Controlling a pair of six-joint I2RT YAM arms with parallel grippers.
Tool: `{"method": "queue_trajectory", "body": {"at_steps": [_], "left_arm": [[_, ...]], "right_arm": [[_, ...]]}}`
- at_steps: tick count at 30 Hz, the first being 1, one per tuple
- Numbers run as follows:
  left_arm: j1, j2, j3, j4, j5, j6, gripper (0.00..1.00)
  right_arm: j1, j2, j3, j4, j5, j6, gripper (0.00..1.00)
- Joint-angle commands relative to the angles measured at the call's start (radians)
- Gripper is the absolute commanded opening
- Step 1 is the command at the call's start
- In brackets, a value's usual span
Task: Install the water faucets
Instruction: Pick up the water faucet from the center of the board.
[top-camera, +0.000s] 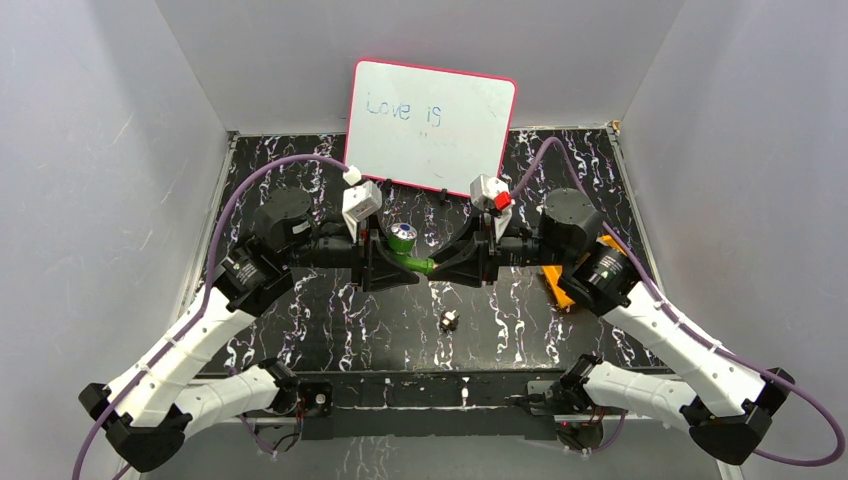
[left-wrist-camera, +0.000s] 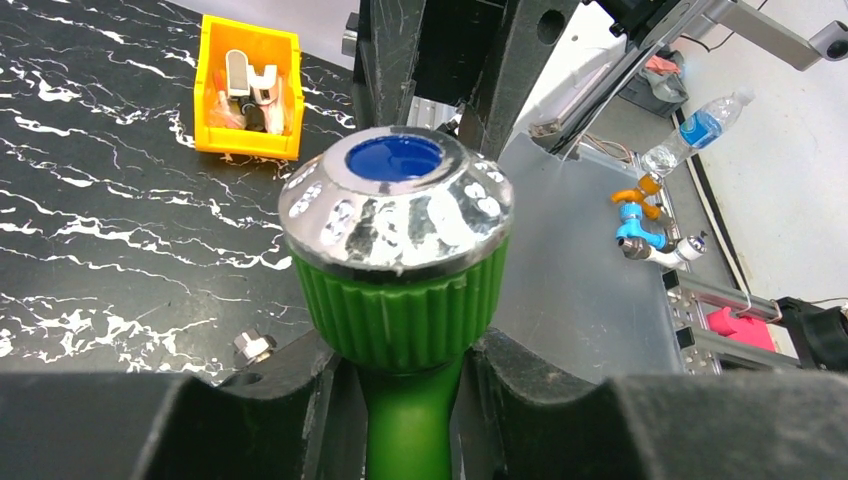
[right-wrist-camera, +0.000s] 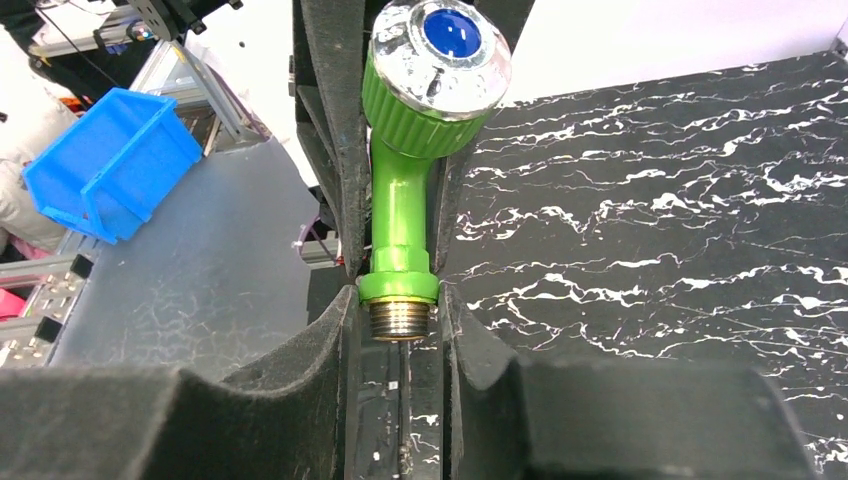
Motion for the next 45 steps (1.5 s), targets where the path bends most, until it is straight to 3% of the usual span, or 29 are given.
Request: {"method": "queue_trajectory", "body": {"at_steps": [1,14,24,26,28,32,33,45], "left_arm": [[-0.007,0.014,-0.01,0.025,0.027,-0.009,0.33],[-0.006,0.041,-0.005,-0.004,0.037,-0.005,0.47],[-0.007,0.063,0.018,-0.06,0.06,0.026,0.47],[-0.007,0.062,0.017,-0.061,0.059,0.025,0.44],[-0.007,0.063,0.019,-0.061,0.062,0.024,0.35],[-0.007,0.061,0.024,-0.056,0.06,0.02,0.03],[-0.007,0.059,0.024,-0.052,0.057,0.019,0.0],[-0.007,0.054,0.008,0.05,0.08,-0.029,0.0]], "right_arm": [[0.008,0.018,0.055,0.114,-0.008,0.058,0.0],[0.008,0.036,0.088,0.154,0.005,0.088,0.0],[0.008,0.061,0.151,0.021,-0.012,0.018,0.0],[0.008,0.065,0.154,0.017,-0.015,0.016,0.0],[0.007,0.067,0.15,0.025,-0.017,0.019,0.0],[0.007,0.071,0.137,0.052,-0.025,0.038,0.0],[0.008,0.073,0.134,0.057,-0.028,0.041,0.0],[0.007,0.095,0.111,0.058,-0.03,0.053,0.0]]}}
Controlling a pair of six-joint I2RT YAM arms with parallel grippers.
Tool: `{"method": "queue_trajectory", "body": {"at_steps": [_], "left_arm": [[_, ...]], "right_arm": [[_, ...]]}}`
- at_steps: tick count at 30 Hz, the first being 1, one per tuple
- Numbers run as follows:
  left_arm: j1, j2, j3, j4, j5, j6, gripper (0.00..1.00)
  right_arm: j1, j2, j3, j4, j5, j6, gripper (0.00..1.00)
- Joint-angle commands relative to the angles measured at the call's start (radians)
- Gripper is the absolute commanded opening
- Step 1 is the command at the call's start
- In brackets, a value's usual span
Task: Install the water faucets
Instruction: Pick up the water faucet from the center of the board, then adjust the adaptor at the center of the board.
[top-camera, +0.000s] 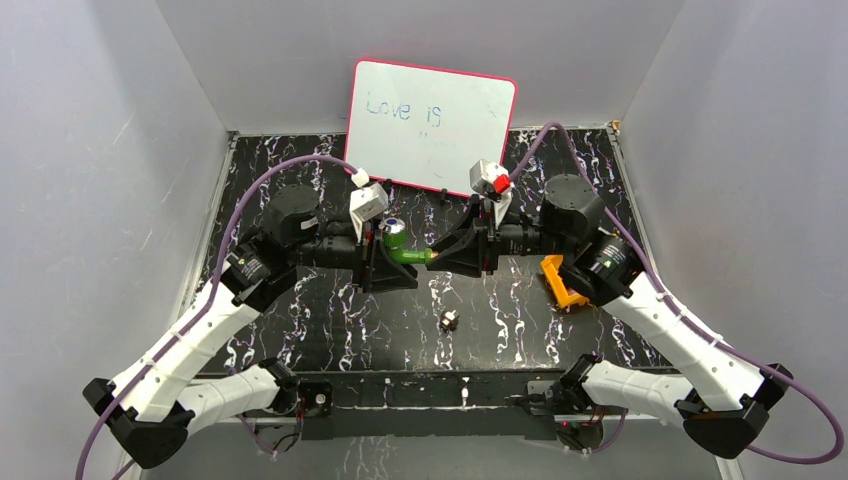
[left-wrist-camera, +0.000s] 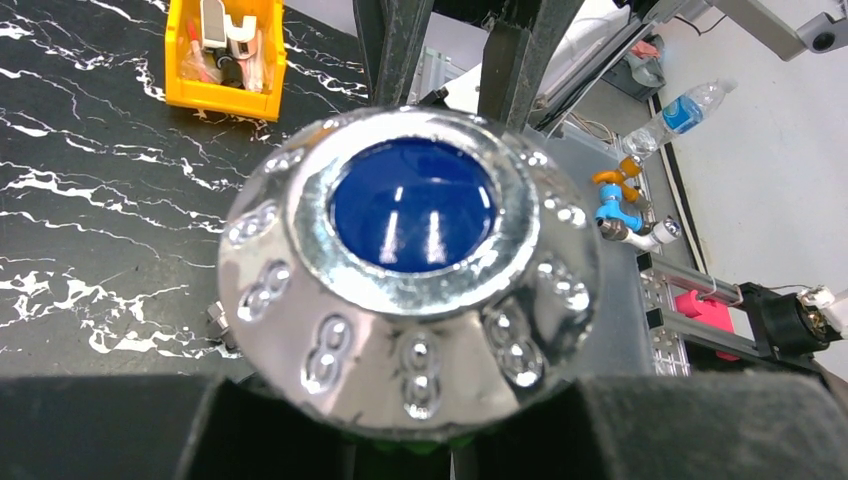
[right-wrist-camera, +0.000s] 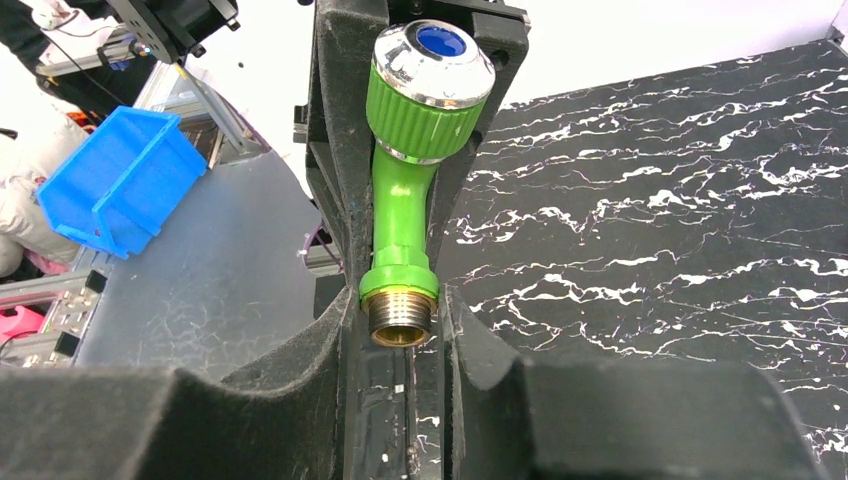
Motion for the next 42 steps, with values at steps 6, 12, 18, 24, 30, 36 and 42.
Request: {"method": "queue_trajectory", "body": {"at_steps": [6,12,18,24,30,36,42], "left_arm": [[-0.02,0.032,-0.018,0.155,0.027,-0.065,0.0],[-0.021,-0.046,-0.107,0.285,-0.061,-0.133,0.0],[-0.021,-0.034,-0.075,0.209,-0.087,-0.091,0.0],[-0.02,-0.044,-0.079,0.187,-0.149,-0.068,0.0],[-0.021,-0.073,-0.118,0.205,-0.192,-0.08,0.0],[-0.02,-0.084,-0.151,0.126,-0.269,-0.09,0.0],[-0.021,-0.043,-0.147,-0.12,-0.546,-0.14,0.0]], "right_arm": [[0.027,0.057,0.011,0.146,-0.007,0.03,0.0],[0.029,0.067,-0.042,0.12,-0.024,0.031,0.0],[0.03,0.065,-0.029,0.12,0.035,0.017,0.07],[0.029,0.046,0.006,0.175,0.072,0.018,0.42],[0.03,-0.073,-0.091,0.215,0.213,0.017,0.62],[0.03,-0.191,-0.219,0.066,0.576,0.106,0.63],[0.03,-0.198,-0.312,-0.236,0.884,0.371,0.65]]}}
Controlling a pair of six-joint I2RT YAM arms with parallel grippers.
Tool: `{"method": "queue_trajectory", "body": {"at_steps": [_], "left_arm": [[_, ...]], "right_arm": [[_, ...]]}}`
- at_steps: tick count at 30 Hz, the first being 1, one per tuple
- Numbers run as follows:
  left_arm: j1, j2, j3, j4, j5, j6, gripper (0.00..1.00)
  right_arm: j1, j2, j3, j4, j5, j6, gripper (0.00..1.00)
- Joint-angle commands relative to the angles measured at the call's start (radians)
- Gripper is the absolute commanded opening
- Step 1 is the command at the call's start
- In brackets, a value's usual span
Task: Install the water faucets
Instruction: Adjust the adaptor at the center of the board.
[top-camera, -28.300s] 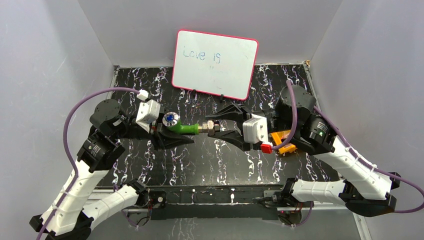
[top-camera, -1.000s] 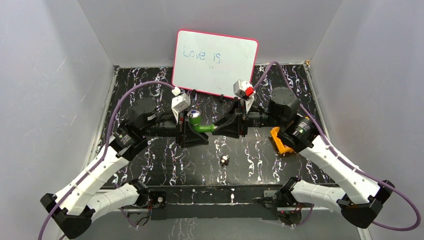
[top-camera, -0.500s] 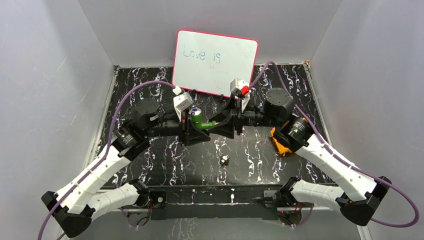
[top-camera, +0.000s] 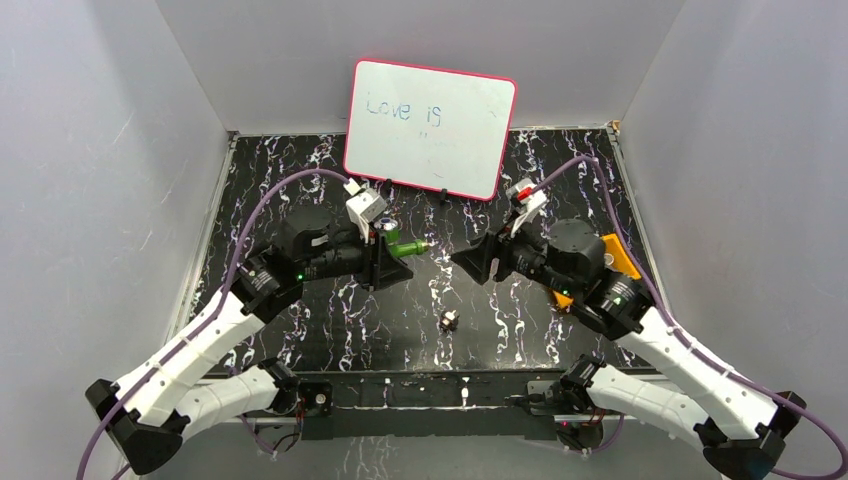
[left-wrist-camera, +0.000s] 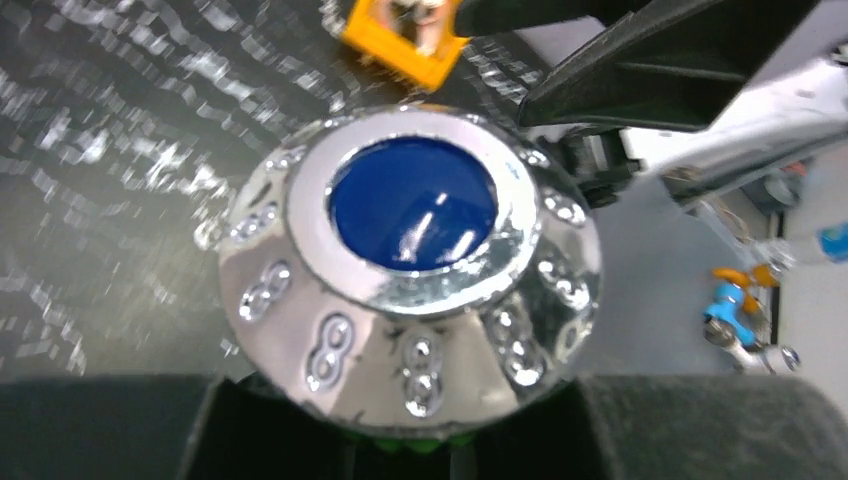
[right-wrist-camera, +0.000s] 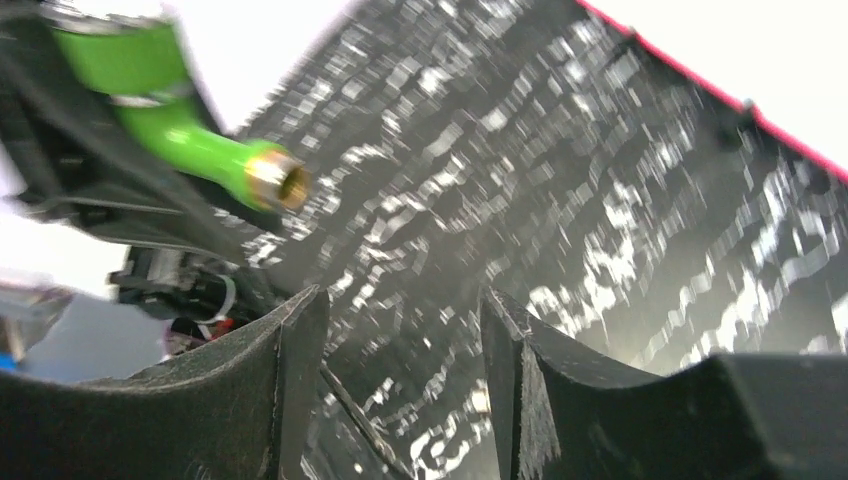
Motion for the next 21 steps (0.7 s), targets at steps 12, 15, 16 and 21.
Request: {"method": "queue_trajectory", "body": {"at_steps": [12,15,16,21], "left_arm": [[-0.003,0.055,-0.055,-0.353,-0.393,-0.122,0.0],[-0.003,0.062,-0.086,-0.35,-0.395,-0.146,0.0],[-0.004,0.066,-0.092,-0.348,-0.4,-0.154,0.0],[-0.004,0.103,-0.099,-0.348,-0.45,-0.205,0.0]], "right_arm": [[0.002,0.015,-0.3,-0.14,0.208,0.423,0.72],[0.002,0.087,-0.292,-0.118,0.167,0.413,0.72],[0.002,0.119,-0.283,-0.12,0.157,0.415,0.72],[0.002,0.268,-0.236,-0.127,0.142,0.477,0.74]]}}
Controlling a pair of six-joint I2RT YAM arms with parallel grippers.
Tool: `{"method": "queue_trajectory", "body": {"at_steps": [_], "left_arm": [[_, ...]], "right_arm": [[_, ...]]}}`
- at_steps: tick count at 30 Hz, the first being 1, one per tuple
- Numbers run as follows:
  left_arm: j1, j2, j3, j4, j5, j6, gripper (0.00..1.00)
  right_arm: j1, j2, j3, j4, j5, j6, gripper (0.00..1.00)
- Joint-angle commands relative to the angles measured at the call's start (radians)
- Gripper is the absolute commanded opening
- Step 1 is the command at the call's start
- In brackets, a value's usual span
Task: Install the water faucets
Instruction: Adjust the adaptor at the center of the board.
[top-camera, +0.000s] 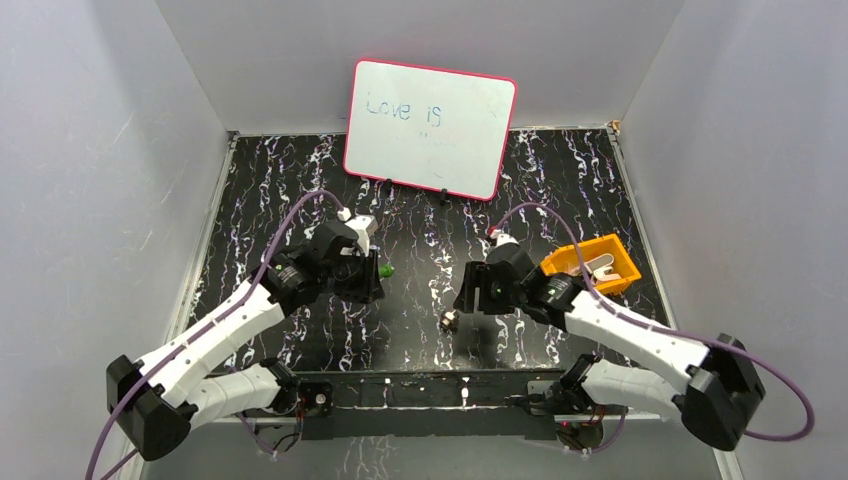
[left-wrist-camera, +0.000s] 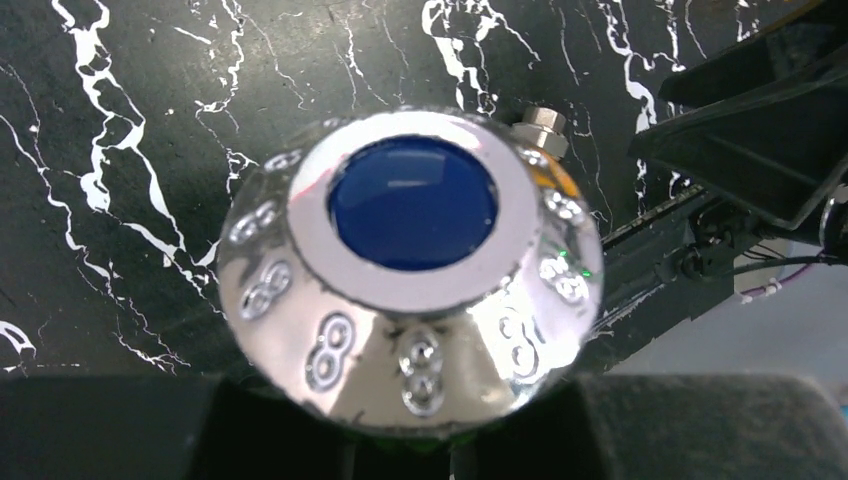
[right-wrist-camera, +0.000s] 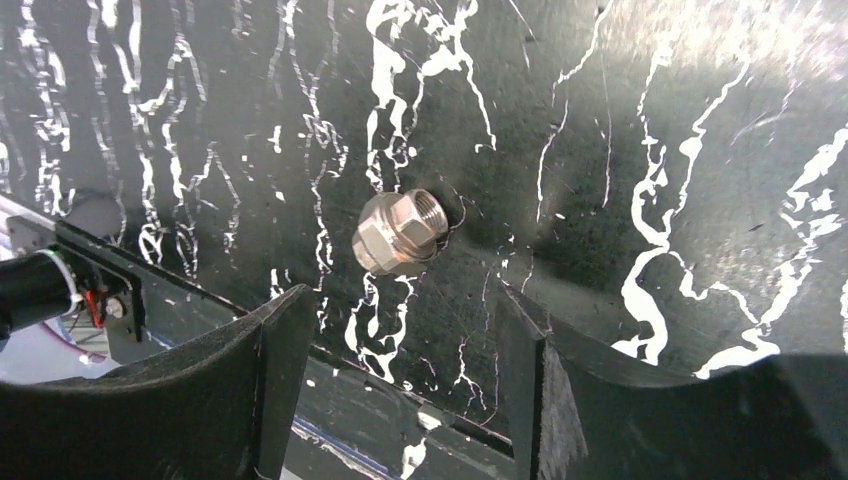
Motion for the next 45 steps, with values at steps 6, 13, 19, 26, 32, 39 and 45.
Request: {"method": "queue_trajectory", "body": {"at_steps": [6,13,19,26,32,39,45], "left_arm": [[-0.004,-0.064,-0.033,0.04,-0.101,-0.047,0.0],[-0.002,-0.099,-0.007,-0.001,-0.151,-0.022,0.0],[-0.003,-0.145,-0.007,-0.014,-0.194,-0.021,0.0],[-0.002,-0.125,-0.012,-0.014,-0.161,-0.018,0.0],[-0.003,-0.126,-0.006,-0.013,-0.164,-0.008,0.0],[-0.002,-0.133,-0.01,-0.011,-0.163,-0.002,0.0],[-0.003,-0.153,-0.007,0.0,-0.176,0.001,0.0]], "right_arm": [[0.003,0.159,0.058,0.06,-0.038,0.174,0.76],[0.002,0.234,0.044,0.109,-0.029,0.364,0.75],[0.003,0.283,0.058,0.088,-0.002,0.433,0.71],[0.003,0.382,0.07,0.108,-0.129,0.384,0.68],[0.003,0.41,0.074,0.119,-0.16,0.358,0.58],[0.002,0.397,0.059,0.137,-0.148,0.333,0.36],[0.014,0.311,0.023,0.264,-0.048,0.197,0.18]]}}
